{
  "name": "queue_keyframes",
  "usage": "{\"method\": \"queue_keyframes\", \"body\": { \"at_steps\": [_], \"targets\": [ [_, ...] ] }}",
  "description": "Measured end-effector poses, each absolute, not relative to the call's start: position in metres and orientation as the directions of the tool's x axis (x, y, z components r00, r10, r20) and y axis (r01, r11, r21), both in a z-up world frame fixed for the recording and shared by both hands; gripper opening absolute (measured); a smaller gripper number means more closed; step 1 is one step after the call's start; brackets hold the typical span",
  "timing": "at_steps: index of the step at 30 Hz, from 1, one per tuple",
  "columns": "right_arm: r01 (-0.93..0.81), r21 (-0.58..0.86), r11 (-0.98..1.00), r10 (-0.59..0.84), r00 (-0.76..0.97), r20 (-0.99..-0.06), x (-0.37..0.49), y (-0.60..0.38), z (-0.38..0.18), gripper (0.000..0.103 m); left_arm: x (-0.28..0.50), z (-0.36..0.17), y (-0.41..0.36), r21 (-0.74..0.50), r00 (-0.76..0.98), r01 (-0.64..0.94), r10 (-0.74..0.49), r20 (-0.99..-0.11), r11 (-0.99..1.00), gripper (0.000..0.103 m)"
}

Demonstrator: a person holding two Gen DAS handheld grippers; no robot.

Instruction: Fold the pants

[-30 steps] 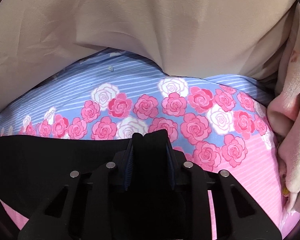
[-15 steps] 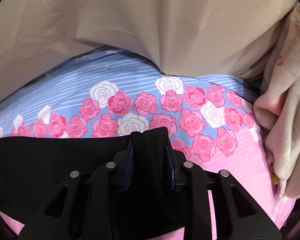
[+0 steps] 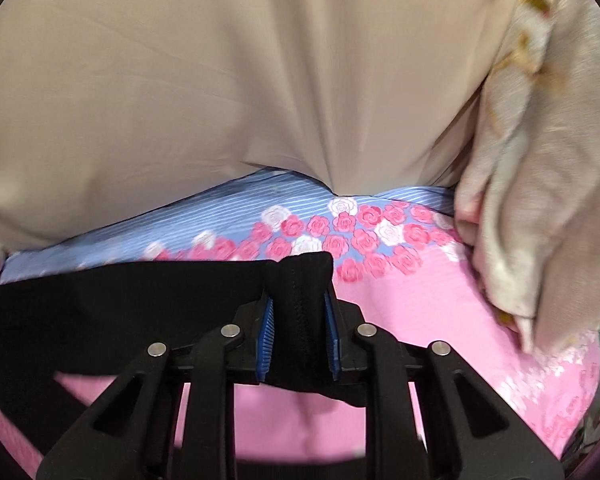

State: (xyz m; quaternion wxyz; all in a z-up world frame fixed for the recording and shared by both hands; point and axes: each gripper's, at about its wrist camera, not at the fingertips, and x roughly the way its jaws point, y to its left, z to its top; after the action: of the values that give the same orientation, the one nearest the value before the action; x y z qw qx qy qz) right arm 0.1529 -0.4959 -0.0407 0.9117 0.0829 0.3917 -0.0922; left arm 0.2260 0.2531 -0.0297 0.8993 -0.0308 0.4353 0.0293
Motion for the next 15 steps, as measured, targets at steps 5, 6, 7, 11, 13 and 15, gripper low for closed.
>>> {"method": "queue_keyframes", "body": {
  "at_steps": [5, 6, 7, 11, 13, 15],
  "targets": [
    [0.215, 0.052, 0.975, -0.097, 0.628, -0.772, 0.068, -0.499, -0.036, 0.020, 0.152, -0.048, 0.267, -0.024, 0.530, -0.111, 0.038, -0.847, 0.994, 0.022],
    [0.216, 0.042, 0.975, -0.101, 0.611, -0.785, 0.058, -0.500, -0.042, 0.020, 0.141, -0.055, 0.270, -0.018, 0.506, -0.123, 0.047, -0.861, 0.992, 0.022],
    [0.218, 0.020, 0.976, -0.114, 0.587, -0.802, 0.051, -0.501, -0.052, 0.020, 0.129, -0.066, 0.273, 0.002, 0.478, -0.136, 0.068, -0.876, 0.991, 0.022],
    [0.247, -0.024, 0.969, -0.143, 0.477, -0.867, 0.020, -0.512, -0.100, 0.020, 0.101, -0.127, 0.286, 0.117, 0.360, -0.178, 0.176, -0.916, 0.977, 0.023],
    [0.281, -0.033, 0.959, -0.154, 0.421, -0.894, 0.012, -0.524, -0.129, 0.020, 0.098, -0.163, 0.293, 0.163, 0.286, -0.196, 0.215, -0.934, 0.967, 0.023],
    [0.314, -0.013, 0.949, -0.135, 0.372, -0.919, 0.006, -0.531, -0.151, 0.021, 0.098, -0.185, 0.297, 0.178, 0.259, -0.215, 0.232, -0.937, 0.960, 0.023]
  ]
}}
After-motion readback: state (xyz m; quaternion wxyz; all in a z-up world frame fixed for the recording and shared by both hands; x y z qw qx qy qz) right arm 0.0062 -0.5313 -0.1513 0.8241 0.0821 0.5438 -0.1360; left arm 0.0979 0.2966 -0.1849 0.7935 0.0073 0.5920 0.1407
